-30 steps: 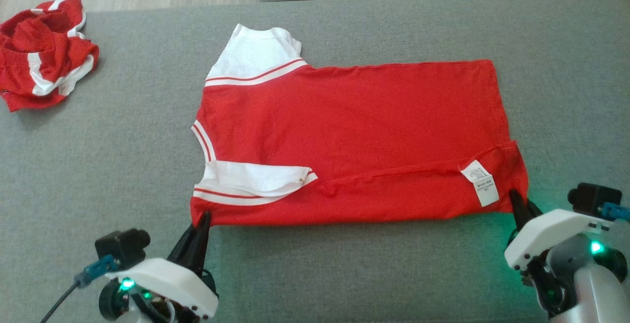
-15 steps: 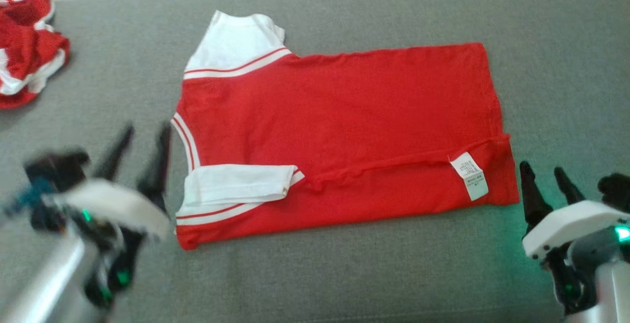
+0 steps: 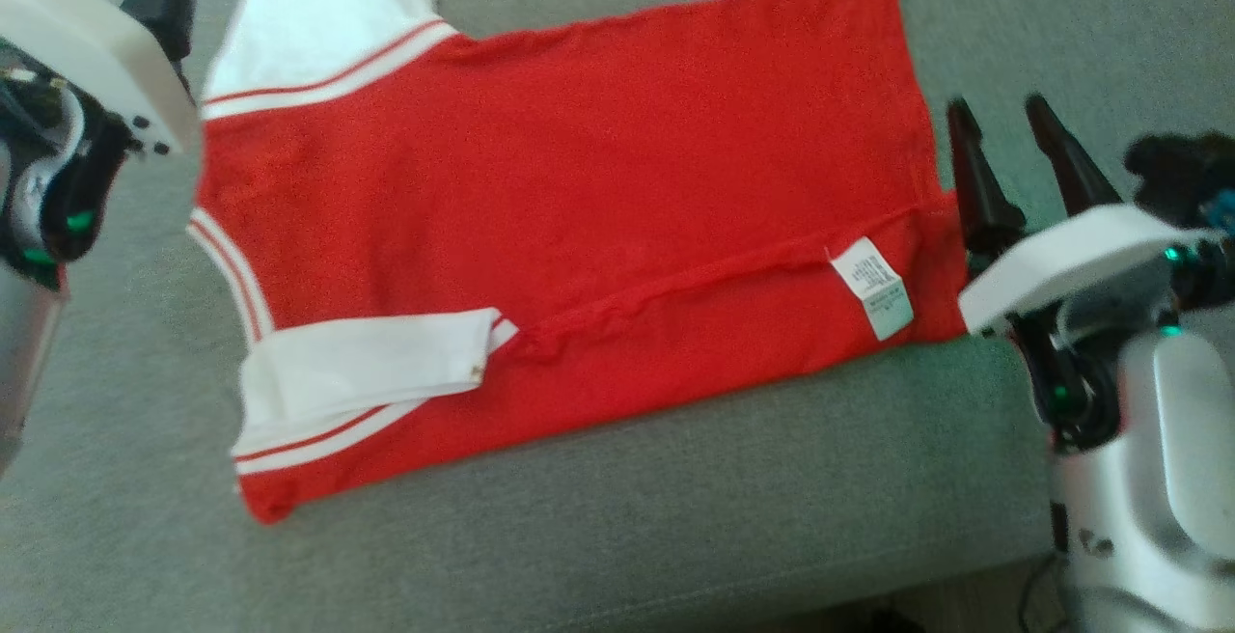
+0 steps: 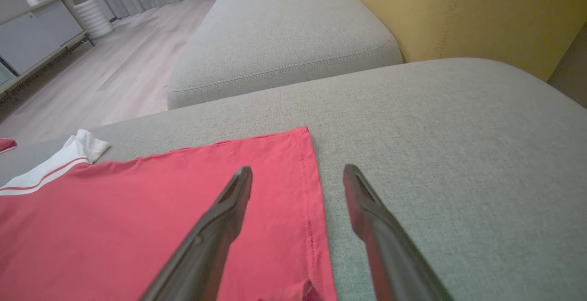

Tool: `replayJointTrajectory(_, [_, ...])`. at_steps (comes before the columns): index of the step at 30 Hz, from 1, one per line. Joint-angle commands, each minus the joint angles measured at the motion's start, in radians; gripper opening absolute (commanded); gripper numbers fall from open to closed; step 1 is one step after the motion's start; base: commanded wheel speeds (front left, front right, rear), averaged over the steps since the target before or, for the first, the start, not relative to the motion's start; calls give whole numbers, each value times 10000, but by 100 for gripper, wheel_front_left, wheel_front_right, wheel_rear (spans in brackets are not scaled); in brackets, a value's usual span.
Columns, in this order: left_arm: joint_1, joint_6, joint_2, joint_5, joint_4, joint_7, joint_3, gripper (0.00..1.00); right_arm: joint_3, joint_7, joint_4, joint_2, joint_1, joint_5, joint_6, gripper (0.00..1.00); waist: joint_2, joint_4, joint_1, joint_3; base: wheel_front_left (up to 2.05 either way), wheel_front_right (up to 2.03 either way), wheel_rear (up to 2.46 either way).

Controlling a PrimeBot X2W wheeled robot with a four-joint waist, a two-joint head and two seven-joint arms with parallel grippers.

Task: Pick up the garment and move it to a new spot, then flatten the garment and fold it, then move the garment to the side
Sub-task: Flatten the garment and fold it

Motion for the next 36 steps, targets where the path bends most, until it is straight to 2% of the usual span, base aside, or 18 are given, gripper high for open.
replayJointTrajectory(1, [-582,-110,537,176,87,183,291,100,370,-58,-350,-56,-413,30,73,100,0,-594,-3,659,0,0,0])
replayJointTrajectory(6, [-1281,-387,526,440,1431,583,-56,100,988,-182,-217,-56,-1074,93,73,100,0,-1099,-3,1273,0,0,0])
replayJointTrajectory(14, [-1874,-318,670,757,2929,587,-151,100,1475,-403,-21,-56,-1594,237,73,100,0,-1637,-3,1833,0,0,0])
replayJointTrajectory(22, [-2072,4,825,945,3802,361,-99,100,1627,-605,139,-56,-1752,369,73,100,0,-1796,-3,2028,0,0,0])
replayJointTrajectory(28, [-2041,-90,666,807,4099,642,-232,100,1710,-617,196,-56,-1874,363,73,100,0,-1743,-3,2081,0,0,0])
replayJointTrajectory(29, [-2038,-132,626,766,4109,753,-270,93,1742,-602,200,-56,-1902,357,73,100,0,-1724,-3,2084,0,0,0])
replayJointTrajectory(30, [-2048,-192,602,731,4113,833,-301,50,1775,-585,203,-56,-1935,351,73,100,0,-1704,-3,2087,0,0,0])
replayJointTrajectory(31, [-2067,-258,574,703,4110,874,-329,32,1800,-565,213,-56,-1973,340,73,100,0,-1679,-3,2084,0,0,0])
replayJointTrajectory(32, [-2078,-324,517,668,4097,899,-361,0,1817,-542,231,-56,-2016,316,73,100,0,-1641,-3,2067,0,0,0])
replayJointTrajectory(36, [-2137,-510,263,634,3966,779,-489,0,1831,-389,377,-57,-2260,142,73,100,0,-1434,-3,1940,0,0,0])
